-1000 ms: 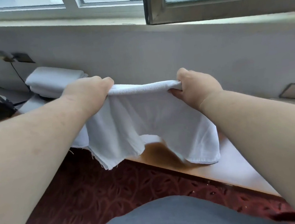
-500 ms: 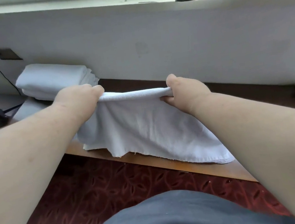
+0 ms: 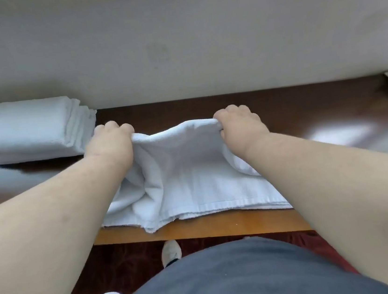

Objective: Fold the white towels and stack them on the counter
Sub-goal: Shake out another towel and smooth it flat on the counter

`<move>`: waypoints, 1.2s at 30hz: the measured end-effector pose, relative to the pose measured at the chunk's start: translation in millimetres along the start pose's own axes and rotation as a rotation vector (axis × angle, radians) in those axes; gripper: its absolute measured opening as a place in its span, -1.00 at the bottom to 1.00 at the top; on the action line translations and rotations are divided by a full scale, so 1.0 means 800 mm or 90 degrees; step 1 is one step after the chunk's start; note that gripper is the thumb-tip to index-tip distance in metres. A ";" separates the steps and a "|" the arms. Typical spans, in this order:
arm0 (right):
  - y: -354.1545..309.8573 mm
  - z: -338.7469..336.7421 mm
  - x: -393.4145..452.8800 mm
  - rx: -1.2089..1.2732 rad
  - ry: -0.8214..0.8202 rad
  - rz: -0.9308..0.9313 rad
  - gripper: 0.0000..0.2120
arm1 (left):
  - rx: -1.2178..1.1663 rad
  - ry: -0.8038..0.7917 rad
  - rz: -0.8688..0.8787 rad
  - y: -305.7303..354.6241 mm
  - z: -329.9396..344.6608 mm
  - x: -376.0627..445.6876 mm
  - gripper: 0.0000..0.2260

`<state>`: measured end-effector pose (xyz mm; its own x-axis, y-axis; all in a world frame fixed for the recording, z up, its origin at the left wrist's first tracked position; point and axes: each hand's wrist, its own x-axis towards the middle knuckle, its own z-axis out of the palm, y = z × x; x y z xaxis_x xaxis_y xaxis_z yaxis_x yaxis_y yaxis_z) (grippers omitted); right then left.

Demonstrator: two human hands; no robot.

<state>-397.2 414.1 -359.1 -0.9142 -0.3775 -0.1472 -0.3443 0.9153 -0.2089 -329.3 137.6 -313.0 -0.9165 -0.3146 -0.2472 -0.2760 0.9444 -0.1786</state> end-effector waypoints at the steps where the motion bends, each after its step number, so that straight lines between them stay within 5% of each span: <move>1: -0.001 0.009 -0.003 0.036 -0.004 0.019 -0.59 | -0.020 -0.002 0.001 0.006 0.004 0.013 -0.47; 5: -0.009 0.035 -0.026 0.195 -0.041 0.101 -0.30 | -0.060 -0.001 0.065 0.044 0.015 0.049 -0.40; 12: 0.003 0.081 -0.094 0.100 -0.210 0.278 -0.34 | -0.009 -0.132 0.404 0.110 0.049 0.060 -0.56; 20: 0.014 0.108 -0.169 0.132 -0.222 0.397 -0.24 | 0.006 0.080 0.617 0.187 0.049 0.076 -0.60; 26: 0.032 0.136 -0.199 0.118 -0.318 0.369 -0.12 | 0.077 -0.037 0.508 0.286 0.055 0.093 -0.58; 36: 0.053 0.134 -0.196 0.067 -0.238 0.314 -0.26 | 0.012 -0.141 0.378 0.343 0.073 0.136 -0.57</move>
<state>-245.1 496.9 -448.2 -0.8167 0.0450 -0.5753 0.1398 0.9827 -0.1217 -488.0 357.2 -444.3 -0.8294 0.2482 -0.5005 0.2677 0.9629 0.0338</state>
